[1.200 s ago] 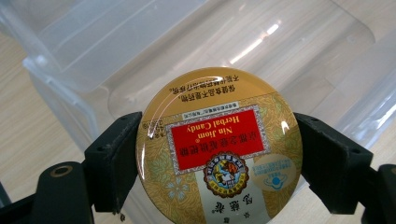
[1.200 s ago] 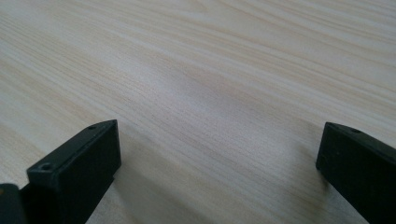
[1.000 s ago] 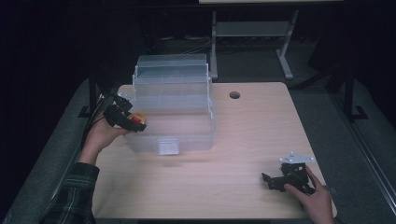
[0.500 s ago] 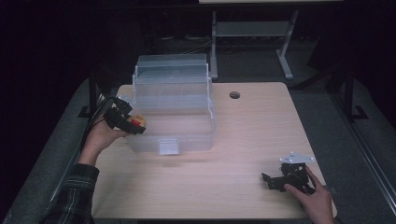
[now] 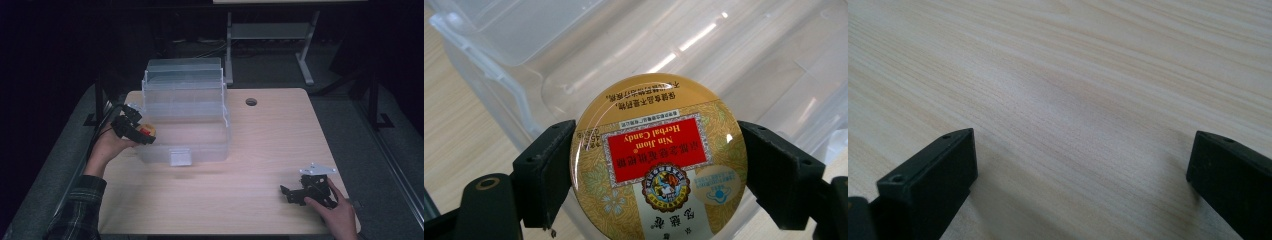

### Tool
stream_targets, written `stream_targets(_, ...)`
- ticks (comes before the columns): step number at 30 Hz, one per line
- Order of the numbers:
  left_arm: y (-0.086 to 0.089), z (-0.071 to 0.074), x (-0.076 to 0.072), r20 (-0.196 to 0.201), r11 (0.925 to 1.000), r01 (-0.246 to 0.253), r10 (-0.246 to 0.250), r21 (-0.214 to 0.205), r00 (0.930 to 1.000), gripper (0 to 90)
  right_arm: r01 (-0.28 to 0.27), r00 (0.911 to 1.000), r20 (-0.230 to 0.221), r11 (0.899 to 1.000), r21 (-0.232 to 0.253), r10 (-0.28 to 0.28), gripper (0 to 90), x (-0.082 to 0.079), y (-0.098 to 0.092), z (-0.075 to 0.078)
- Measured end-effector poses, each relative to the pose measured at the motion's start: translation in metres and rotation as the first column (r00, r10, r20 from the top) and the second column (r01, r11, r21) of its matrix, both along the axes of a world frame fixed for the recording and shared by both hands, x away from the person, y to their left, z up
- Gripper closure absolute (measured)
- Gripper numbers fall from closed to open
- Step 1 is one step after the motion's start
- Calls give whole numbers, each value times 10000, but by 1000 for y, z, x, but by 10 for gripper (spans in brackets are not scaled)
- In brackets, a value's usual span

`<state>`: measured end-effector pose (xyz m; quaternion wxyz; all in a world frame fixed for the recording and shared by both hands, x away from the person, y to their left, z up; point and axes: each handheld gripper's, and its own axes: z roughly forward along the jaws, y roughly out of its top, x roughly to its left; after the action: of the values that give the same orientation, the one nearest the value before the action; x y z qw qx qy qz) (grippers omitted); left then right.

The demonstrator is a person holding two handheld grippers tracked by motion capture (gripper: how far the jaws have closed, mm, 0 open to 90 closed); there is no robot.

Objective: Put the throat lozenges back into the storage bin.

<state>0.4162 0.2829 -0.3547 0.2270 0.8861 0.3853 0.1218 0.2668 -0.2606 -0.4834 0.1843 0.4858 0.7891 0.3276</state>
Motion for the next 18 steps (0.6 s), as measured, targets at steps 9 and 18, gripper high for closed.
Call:
stream_targets(9, 3, 4, -3, 108, 9999, -47, 48, -161, 9999, 182, -5, 10000, 6, 10000, -3, 5, 0, 0, 0, 0)
stream_targets(18, 9, 17, -20, 548, 9985, -74, 104, -551, 9984, 182, -4, 10000, 6, 10000, -1, 4, 0, 0, 0, 0)
